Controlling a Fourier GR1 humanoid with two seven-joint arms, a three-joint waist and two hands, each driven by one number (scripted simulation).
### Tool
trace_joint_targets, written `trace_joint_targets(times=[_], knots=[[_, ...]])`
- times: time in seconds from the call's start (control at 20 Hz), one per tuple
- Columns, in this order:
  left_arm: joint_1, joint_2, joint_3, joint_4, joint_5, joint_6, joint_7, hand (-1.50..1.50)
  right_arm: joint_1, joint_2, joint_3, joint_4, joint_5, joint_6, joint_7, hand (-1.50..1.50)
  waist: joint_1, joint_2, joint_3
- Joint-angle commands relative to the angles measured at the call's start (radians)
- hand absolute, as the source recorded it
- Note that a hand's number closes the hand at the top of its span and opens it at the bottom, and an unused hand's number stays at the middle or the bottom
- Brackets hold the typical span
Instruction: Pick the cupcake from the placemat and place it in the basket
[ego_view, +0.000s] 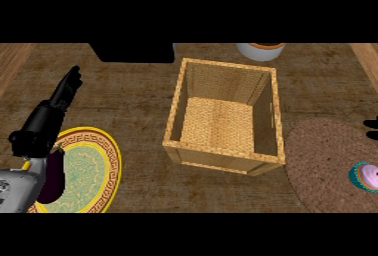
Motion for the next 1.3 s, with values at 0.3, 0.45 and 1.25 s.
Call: trace_joint_targets(times=[0.3, 0.45, 1.25], knots=[[-0.019, -0.038, 0.015, 0.039, -0.016, -0.017, 0.004, 0.0, -0.024, 0.02, 0.236, 0.211, 0.318, -0.137, -0.267, -1.5, 0.001, 0.001, -0.001], [0.012, -0.049, 0.0, -0.004, -0.04, -0.014, -0.006, 0.0, -0.055, 0.097, 0.338, 0.245, 0.428, -0.192, -0.237, -1.5, 0.007, 0.0, -0.001], [0.016, -0.082, 0.088, 0.042, -0.099, -0.062, -0.038, 0.0, -0.09, 0.261, 0.327, 0.44, 0.592, -0.32, -0.367, -1.5, -0.028, -0.008, -0.002]])
